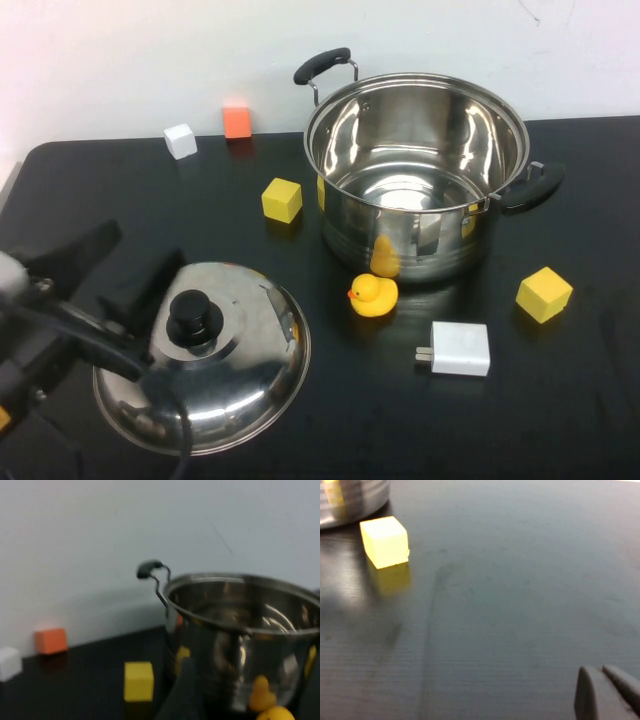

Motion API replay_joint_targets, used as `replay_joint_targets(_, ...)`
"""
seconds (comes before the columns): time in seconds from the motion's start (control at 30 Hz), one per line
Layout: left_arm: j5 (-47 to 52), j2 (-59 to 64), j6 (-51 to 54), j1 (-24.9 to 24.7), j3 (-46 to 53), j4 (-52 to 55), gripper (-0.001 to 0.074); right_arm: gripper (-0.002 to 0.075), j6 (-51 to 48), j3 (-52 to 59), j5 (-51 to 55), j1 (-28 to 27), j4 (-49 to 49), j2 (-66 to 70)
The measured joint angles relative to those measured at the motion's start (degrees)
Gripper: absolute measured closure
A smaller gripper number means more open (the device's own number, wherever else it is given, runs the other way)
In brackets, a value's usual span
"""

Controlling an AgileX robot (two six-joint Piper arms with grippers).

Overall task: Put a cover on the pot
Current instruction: Pick up the pot lid

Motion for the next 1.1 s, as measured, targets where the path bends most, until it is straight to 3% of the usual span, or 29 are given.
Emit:
replay_joint_targets(0.07,0.00,2.86,-0.94,0.00,-1.23,3.15,0.0146,0.0728,0.00,0.00,0.00,0.00,0.00,0.00)
replay_joint_targets(0.17,2.00,5.83,-0.69,0.00,-2.41,6.52,0.0113,0.0728,0.00,0.00,0.00,0.00,0.00,0.00)
replay_joint_targets(0.6,4.81,20.13,4.12,0.00,-3.59,5.49,0.0108,0.0728,0.00,0.00,0.00,0.00,0.00,0.00)
replay_joint_targets(0.73,1.13,24.82,5.10,0.00,-3.72,3.91,0.0192,0.0728,0.00,0.00,0.00,0.00,0.00,0.00)
replay_joint_targets(0.87,-1.71,27.49,6.72,0.00,-4.11,1.79,0.0409,0.0728,0.00,0.00,0.00,0.00,0.00,0.00)
replay_joint_targets(1.1,-2.77,28.14,7.95,-0.12,-4.11,-0.37,0.0399,0.0728,0.00,0.00,0.00,0.00,0.00,0.00)
